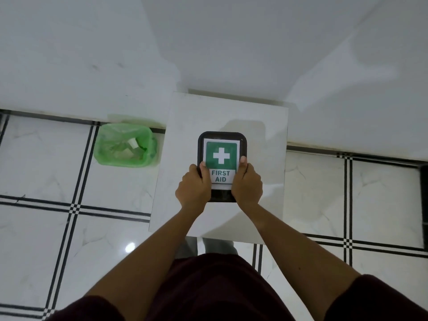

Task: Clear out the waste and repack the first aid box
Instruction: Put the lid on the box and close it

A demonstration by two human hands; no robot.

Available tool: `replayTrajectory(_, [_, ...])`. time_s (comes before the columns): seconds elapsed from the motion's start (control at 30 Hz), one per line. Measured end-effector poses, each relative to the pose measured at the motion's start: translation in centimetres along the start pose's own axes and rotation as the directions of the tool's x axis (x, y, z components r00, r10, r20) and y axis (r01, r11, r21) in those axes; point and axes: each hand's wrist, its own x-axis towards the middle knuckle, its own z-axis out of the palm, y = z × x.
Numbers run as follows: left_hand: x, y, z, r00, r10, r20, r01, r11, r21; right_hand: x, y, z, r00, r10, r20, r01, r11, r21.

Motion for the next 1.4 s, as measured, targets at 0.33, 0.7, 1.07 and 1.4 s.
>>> replayTrajectory(0.33, [4.4,3.7,0.2,0.985,-0.172,-0.022,0.162,0.958,-0.238,4.0,-3.5,-0.2,0.987,0.159,0.033,-0.162,0.975,0.153])
replayTrajectory(0.7, [5.8,2.8,0.9,0.991,-0.107,-0.087,0.067,0.924,-0.375,5.6,-2.5,0.4,0.986,0.108,0.129,-0.139,0.956,0.259])
replayTrajectory(1.07, [7.0,3.8,-0.4,0.972,-0.221,0.084,0.235,0.875,-0.423,4.9,-3.0,0.9,0.954,0.235,0.185,-0.289,0.885,0.364])
replayTrajectory(1.4, [7.9,4.4,-0.8,0.957,-0.239,0.162,0.287,0.854,-0.434,4.7,-3.2,1.0,0.958,0.235,0.167,-0.279,0.898,0.34])
